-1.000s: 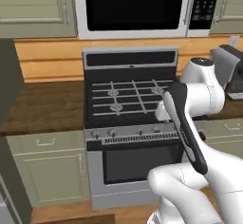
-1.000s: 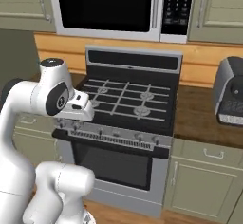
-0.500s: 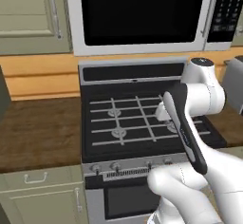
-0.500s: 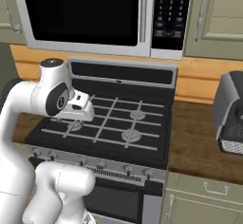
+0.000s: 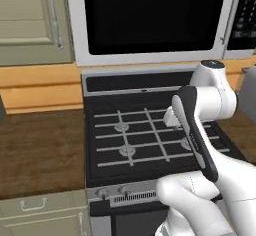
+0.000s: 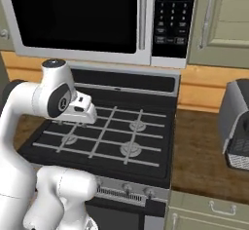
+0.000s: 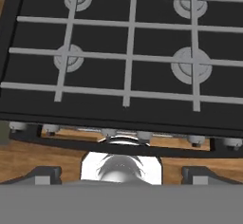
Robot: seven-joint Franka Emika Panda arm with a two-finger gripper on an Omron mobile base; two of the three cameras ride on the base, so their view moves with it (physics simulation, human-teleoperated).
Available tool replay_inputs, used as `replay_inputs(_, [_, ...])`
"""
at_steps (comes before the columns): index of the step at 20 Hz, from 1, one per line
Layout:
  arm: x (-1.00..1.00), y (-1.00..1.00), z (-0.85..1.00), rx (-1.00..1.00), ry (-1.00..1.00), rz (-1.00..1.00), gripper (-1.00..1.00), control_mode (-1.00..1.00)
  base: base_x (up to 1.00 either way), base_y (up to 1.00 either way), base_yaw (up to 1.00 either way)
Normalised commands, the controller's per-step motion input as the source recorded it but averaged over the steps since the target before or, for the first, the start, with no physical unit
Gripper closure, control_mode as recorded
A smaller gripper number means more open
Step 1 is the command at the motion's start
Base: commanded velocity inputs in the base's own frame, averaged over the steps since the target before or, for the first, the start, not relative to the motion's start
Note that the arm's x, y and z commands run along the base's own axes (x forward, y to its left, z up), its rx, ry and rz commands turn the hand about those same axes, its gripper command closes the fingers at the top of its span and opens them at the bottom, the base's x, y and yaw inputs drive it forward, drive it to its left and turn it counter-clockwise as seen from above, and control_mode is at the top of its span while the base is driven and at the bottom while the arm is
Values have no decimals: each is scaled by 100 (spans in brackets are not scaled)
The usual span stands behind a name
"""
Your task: Navigate to the microwave.
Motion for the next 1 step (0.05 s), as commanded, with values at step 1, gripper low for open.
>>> replay_inputs(1, [0,0,0,0,0,0,-100,100,33,0,-4])
